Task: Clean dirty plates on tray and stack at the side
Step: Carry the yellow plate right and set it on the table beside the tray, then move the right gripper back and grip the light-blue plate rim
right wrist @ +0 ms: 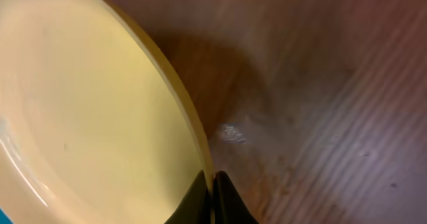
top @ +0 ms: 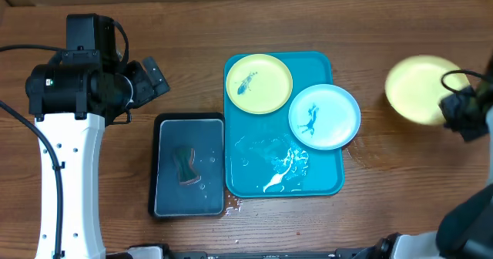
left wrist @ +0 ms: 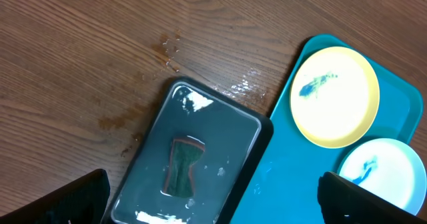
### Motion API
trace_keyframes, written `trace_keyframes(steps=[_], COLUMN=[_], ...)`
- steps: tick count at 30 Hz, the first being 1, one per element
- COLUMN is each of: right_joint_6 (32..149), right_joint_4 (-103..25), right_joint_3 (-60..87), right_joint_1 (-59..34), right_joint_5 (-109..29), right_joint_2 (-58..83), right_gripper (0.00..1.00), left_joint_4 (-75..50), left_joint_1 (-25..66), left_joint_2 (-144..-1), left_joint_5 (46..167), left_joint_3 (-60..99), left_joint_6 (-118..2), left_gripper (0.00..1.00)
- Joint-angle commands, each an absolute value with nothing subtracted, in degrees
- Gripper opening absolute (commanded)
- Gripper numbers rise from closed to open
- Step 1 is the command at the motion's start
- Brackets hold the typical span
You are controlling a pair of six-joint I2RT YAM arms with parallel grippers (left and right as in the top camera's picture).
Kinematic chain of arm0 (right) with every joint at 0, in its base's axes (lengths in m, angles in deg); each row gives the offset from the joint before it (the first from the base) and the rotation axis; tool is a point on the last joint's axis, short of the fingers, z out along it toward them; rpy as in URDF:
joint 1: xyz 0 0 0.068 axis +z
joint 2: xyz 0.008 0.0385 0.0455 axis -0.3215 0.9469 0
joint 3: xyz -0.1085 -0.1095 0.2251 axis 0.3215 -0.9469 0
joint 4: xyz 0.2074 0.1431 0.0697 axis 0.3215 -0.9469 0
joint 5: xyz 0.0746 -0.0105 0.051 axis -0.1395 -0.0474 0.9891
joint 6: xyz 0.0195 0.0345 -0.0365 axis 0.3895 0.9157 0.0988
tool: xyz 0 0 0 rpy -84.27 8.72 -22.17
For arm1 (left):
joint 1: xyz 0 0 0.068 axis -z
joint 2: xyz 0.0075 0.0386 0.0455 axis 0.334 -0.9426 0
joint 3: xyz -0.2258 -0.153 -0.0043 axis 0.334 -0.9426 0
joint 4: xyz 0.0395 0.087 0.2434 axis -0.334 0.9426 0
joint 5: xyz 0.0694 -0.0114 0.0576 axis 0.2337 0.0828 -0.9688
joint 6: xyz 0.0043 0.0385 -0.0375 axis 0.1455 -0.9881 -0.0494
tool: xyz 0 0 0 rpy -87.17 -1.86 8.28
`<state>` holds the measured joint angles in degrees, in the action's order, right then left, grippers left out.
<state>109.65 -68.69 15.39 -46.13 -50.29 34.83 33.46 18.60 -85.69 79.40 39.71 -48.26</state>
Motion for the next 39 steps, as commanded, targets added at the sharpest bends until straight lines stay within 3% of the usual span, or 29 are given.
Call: trace_keyframes(steps=[1,12,13,15,16,18,25,35,39], right_joint_6=[109.2,104.5,104.4,104.4,104.3,101.0,89.2,90.0,90.0], right_joint_4=[-67.7,-63.7,-64.0,-64.8,-65.5,-66.5,-63.2,-49.9,-49.3], right_joint_3=[10.1,3.0,3.0,3.6,4.2,5.8,7.4,2.4,2.3], right_joint_1=[-47.8,-39.0,-38.2,-36.8,-36.4,-35.7,-31.6,-20.3,-19.4], right_joint_5=[-50.4,-49.7,-49.8,-49.7,-49.7,-47.4,-33.6,-41.9,-42.9], right_joint_2=[39.0,40.7,40.4,39.6,39.1,37.9,34.8,38.9,41.8], right_gripper=[0.04,0.05,0.12,0.48,0.55,0.60,0.61,0.59,0.47], left_joint_4=[33.3,33.2,33.2,33.2,33.2,33.2,32.8,33.0,33.1], left_joint_1=[17.9,17.9,17.9,17.9,17.9,17.9,17.9,17.9,17.9], left_joint_2=[-85.2,-85.2,-85.2,-85.2,-85.2,-85.2,-85.2,-85.2,-85.2], left_joint_5=[79.6,79.6,79.6,79.6,79.6,79.6,79.6,79.7,79.6], left_joint_3=[41.0,41.0,41.0,41.0,41.0,41.0,41.0,41.0,41.0], left_joint_6=[-49.5,-49.5,-49.5,-49.5,-49.5,-49.5,-49.5,-49.5,-49.5], left_gripper=[1.00,1.00,1.00,1.00,1.00,1.00,1.00,1.00,1.00])
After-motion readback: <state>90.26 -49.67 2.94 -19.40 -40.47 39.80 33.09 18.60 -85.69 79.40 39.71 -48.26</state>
